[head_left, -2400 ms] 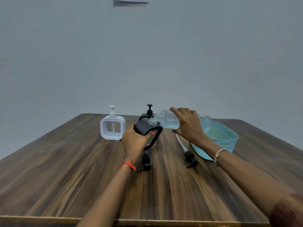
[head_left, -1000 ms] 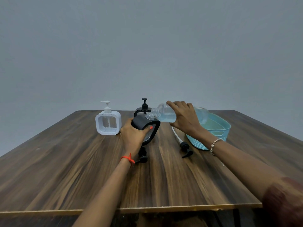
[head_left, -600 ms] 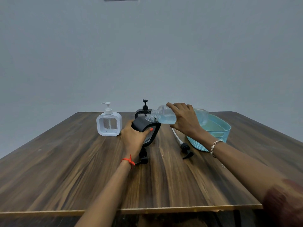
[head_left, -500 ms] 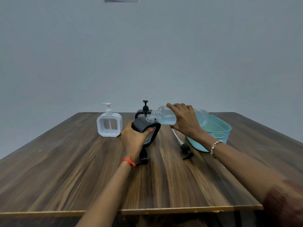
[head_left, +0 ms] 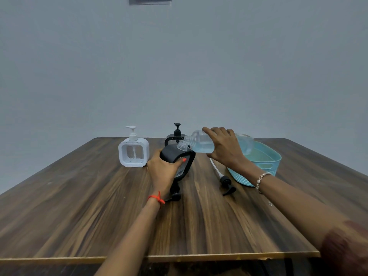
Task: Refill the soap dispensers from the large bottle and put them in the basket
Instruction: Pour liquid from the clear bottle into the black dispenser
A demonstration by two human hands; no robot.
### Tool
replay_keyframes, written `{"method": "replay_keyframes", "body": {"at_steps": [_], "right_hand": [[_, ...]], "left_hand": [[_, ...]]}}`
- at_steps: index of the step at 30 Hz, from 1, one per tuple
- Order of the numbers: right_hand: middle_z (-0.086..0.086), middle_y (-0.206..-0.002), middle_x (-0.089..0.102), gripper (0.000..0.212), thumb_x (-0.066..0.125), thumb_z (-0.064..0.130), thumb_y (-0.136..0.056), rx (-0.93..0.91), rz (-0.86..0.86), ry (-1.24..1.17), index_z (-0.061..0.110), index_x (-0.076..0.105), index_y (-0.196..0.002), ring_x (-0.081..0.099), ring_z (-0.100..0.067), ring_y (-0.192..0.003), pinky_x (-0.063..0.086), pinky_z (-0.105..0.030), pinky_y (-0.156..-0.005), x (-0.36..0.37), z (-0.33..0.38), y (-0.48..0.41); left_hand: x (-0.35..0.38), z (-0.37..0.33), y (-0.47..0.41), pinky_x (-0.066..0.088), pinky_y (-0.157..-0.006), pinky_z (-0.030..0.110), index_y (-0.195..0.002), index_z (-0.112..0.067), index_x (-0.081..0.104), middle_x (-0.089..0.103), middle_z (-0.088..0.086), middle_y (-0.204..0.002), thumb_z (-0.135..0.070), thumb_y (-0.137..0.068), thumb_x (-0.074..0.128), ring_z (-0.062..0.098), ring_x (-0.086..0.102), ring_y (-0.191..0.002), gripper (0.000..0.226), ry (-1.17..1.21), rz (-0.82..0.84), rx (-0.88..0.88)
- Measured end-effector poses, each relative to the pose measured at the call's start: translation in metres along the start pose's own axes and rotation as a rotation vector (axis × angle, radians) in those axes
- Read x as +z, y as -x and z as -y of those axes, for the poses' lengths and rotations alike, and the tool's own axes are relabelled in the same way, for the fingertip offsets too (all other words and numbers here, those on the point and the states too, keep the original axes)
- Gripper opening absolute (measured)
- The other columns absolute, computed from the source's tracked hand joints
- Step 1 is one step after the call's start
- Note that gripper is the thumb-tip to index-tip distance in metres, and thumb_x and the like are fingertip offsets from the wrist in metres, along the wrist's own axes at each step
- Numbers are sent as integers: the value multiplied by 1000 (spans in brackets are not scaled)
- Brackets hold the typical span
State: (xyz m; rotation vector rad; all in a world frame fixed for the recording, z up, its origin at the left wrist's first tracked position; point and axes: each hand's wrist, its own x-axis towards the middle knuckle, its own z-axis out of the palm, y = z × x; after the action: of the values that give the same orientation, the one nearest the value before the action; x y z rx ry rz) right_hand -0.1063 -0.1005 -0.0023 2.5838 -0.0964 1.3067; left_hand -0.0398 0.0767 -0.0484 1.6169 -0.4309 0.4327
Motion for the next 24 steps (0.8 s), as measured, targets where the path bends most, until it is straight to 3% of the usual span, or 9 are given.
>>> {"method": "replay_keyframes", "body": {"at_steps": [24], "right_hand": [[-17,-89,67,75,85,10,-40,-21,-16,7,7,61,-111,63,-35,-77,48,-45,-69,1,4,-2]], "left_hand": [[-1,4,-2,55,-74,34,-97,-9,63,70,7,-92,-29,-54,88,21,64,-85,53,11,-3,-5]]}}
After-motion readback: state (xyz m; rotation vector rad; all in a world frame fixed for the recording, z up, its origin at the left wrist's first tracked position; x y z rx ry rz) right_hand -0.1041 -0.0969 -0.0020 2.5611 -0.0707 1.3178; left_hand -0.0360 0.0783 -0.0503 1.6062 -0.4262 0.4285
